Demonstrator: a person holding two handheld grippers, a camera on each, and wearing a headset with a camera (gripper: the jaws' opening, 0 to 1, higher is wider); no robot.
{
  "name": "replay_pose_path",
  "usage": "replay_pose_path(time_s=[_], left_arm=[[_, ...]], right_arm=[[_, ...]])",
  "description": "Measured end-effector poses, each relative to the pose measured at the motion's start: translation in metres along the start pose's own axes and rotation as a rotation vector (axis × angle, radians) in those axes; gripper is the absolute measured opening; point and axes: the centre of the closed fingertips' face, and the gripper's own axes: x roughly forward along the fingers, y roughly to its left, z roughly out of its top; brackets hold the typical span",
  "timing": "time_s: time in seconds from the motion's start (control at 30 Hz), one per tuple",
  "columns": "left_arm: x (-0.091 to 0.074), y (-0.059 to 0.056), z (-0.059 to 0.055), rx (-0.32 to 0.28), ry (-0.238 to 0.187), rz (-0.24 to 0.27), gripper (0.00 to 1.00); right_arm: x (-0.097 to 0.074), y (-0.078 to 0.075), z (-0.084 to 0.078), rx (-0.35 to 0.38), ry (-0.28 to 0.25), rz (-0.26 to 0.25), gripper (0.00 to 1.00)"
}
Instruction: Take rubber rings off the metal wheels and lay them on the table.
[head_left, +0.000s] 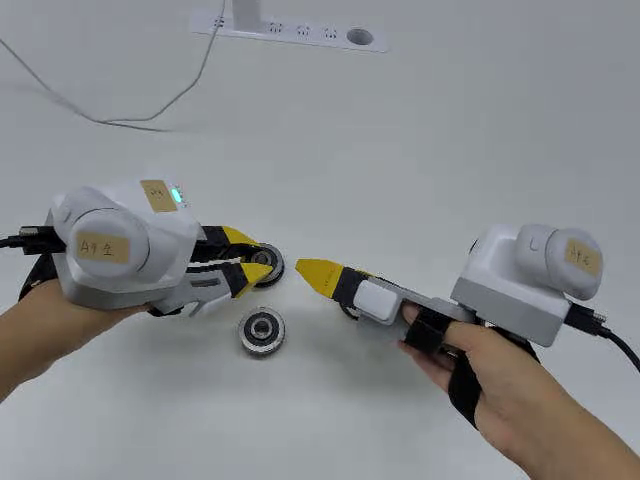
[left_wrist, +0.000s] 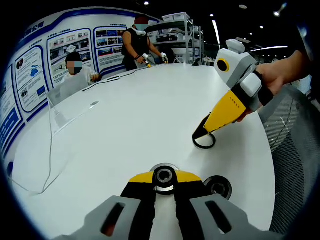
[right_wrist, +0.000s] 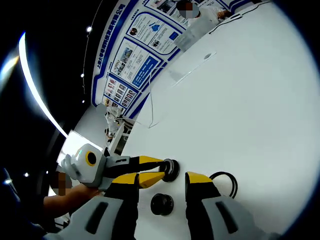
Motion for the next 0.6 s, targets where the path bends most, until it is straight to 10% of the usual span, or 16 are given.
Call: replay_pose_path(time_s=[0.6], left_arm=[[0.000, -0.002, 0.000, 0.043, 0.010, -0.010, 0.13]], right_arm=[[0.027, 0.015, -0.011, -0.006, 0.054, 0.071, 0.53]])
